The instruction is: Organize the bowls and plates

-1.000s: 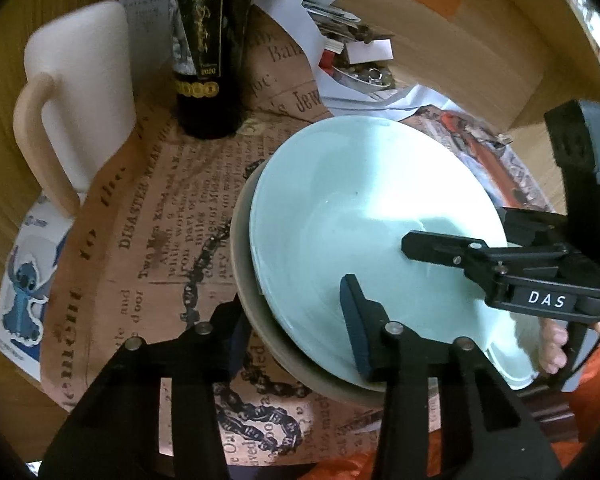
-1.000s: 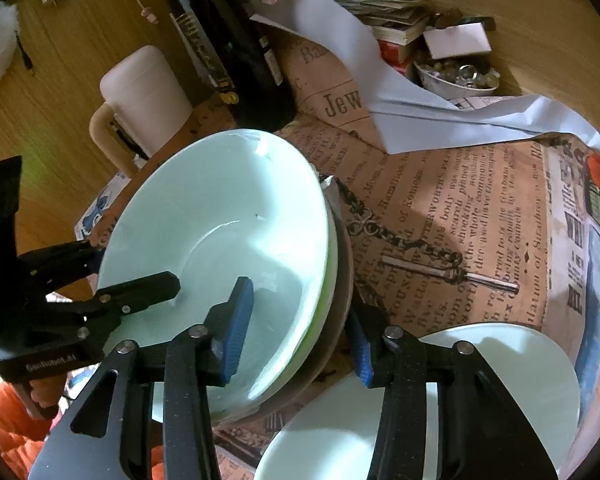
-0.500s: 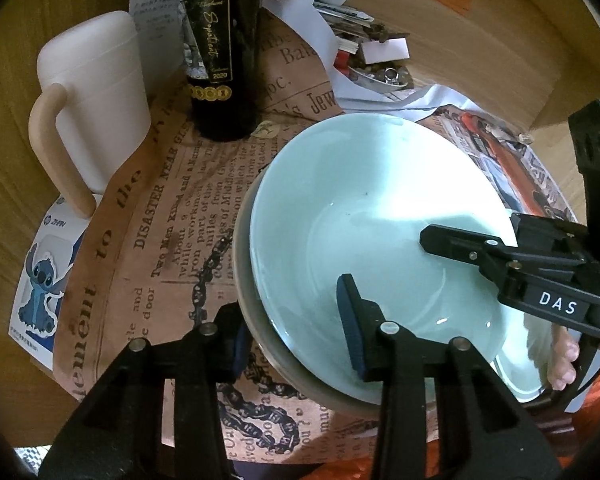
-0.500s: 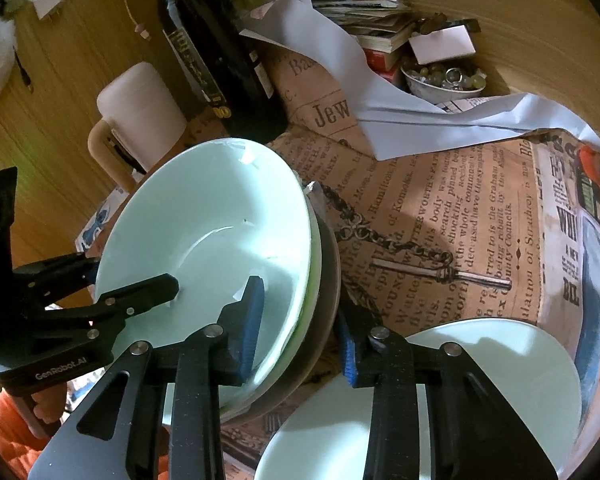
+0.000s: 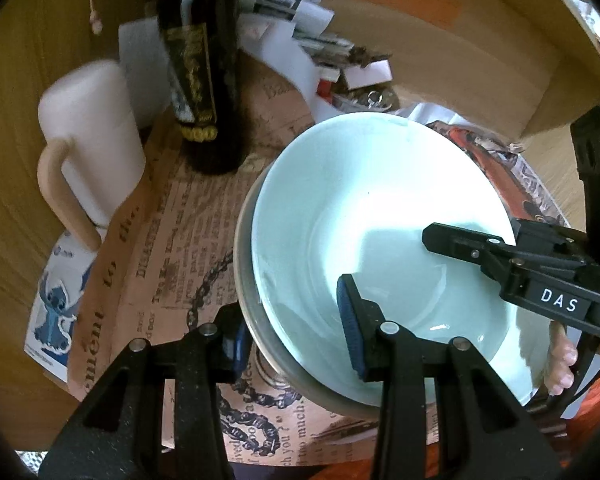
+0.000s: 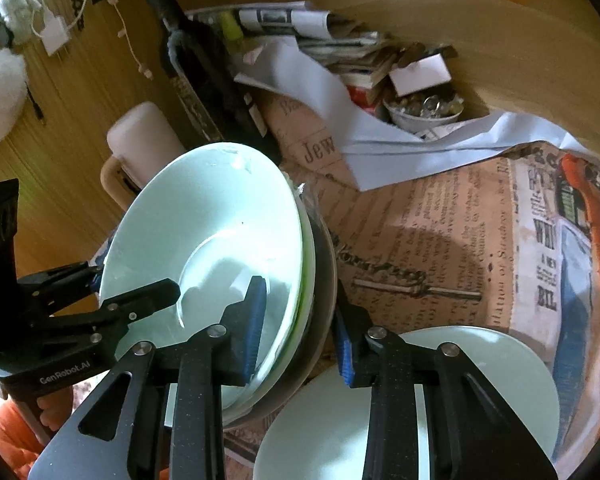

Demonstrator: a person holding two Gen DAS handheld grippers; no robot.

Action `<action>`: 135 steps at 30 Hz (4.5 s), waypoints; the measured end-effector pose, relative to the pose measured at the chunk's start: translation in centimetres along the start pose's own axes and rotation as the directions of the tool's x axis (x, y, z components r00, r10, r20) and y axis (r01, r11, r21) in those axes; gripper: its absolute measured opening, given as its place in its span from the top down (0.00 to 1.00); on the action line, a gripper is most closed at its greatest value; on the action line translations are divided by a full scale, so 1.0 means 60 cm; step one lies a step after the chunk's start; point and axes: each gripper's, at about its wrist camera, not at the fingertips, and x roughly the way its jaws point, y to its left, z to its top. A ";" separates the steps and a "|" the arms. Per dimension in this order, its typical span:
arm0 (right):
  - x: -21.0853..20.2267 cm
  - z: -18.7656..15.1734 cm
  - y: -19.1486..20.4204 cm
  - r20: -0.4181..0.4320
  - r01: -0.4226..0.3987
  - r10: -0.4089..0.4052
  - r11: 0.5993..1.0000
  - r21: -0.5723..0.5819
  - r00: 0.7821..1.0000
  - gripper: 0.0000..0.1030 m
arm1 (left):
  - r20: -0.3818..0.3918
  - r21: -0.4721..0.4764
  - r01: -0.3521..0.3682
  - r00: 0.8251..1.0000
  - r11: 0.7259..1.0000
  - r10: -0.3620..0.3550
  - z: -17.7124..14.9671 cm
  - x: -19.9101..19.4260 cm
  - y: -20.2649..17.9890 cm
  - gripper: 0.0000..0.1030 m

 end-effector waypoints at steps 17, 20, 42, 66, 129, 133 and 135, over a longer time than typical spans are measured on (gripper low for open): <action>-0.106 -0.023 -0.028 0.106 0.075 -0.078 0.997 0.030 0.991 0.73 | 0.072 0.102 0.065 0.995 0.993 -0.072 0.021 -0.050 -0.079 0.62; -0.123 -0.032 -0.037 0.117 0.091 -0.095 0.995 0.040 0.989 0.73 | 0.070 0.119 0.080 0.994 0.990 -0.089 0.019 -0.054 -0.094 0.62; -0.197 -0.121 -0.102 0.129 0.156 -0.177 0.975 0.161 0.976 0.73 | 0.026 0.241 0.150 0.987 0.959 -0.160 -0.011 -0.050 -0.198 0.62; -0.170 -0.163 -0.148 0.029 0.181 -0.195 0.950 0.254 0.980 0.73 | -0.084 0.256 0.203 0.979 0.945 -0.187 -0.023 0.010 -0.213 0.62; -0.394 -0.237 0.045 0.652 0.283 -0.293 0.951 0.124 0.700 0.00 | 0.611 0.274 0.069 0.758 0.959 -0.229 -0.114 -0.286 -0.206 0.02; -0.390 -0.237 0.042 0.647 0.278 -0.292 0.952 0.127 0.704 0.00 | 0.608 0.274 0.070 0.760 0.959 -0.229 -0.114 -0.285 -0.206 0.02; -0.389 -0.236 0.041 0.646 0.276 -0.292 0.952 0.129 0.705 0.00 | 0.608 0.273 0.069 0.760 0.959 -0.228 -0.114 -0.285 -0.207 0.02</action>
